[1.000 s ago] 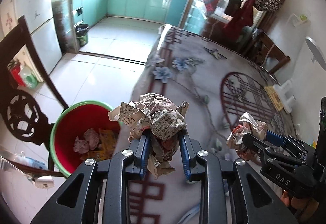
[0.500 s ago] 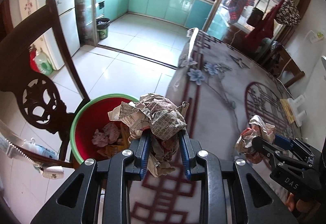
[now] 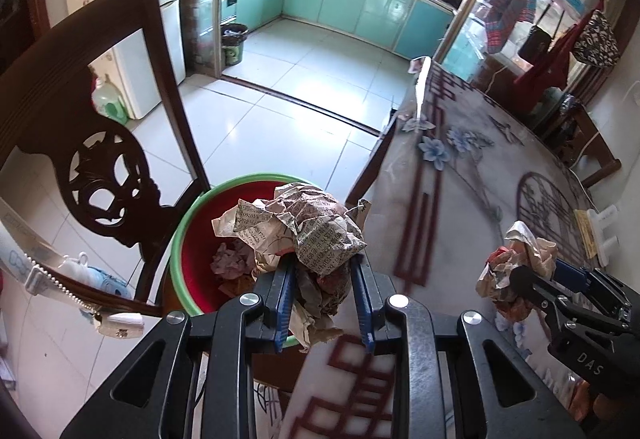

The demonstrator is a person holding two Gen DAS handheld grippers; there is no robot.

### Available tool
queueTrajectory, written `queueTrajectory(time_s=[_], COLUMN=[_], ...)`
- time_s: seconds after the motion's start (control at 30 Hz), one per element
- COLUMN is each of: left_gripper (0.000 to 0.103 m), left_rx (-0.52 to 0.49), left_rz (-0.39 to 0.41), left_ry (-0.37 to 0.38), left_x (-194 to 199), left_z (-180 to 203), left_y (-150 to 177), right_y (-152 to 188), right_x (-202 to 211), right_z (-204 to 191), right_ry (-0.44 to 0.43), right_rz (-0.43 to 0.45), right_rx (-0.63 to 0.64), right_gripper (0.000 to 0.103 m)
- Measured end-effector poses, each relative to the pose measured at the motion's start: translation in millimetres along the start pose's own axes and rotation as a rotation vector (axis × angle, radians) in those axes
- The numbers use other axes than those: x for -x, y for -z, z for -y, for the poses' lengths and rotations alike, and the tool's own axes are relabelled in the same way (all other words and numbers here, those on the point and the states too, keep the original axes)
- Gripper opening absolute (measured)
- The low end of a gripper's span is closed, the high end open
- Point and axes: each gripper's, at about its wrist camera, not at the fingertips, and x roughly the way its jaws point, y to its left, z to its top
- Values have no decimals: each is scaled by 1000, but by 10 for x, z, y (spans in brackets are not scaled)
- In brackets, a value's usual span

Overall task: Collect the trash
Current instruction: 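Carry the crumpled papers over the red bucket with both tools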

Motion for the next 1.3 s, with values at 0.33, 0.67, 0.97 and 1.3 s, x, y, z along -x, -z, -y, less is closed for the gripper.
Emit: queueTrajectory(time_s=[0.33,0.67,0.97,1.3], left_gripper=[24,24,24,24], left_rx=[44,66,65,62], left_rz=[-26,-78,-117,-163], left_ry=[-51,-104,-121,-133], left_x=[-189,-445,-637,-882], left_z=[-245,-427,-477,-509], left_y=[-11,-2,-35,-58], right_y=[-139,-233,-285,-316], right_x=[-108,-274,-447,-595], right_z=[-261,-445,-533,-542], right_ry=[-32,-55,-85,-127], right_rz=[-2,-16,-26,-24], right_rx=[64,109,120,118], right_gripper=[50,50,50,50])
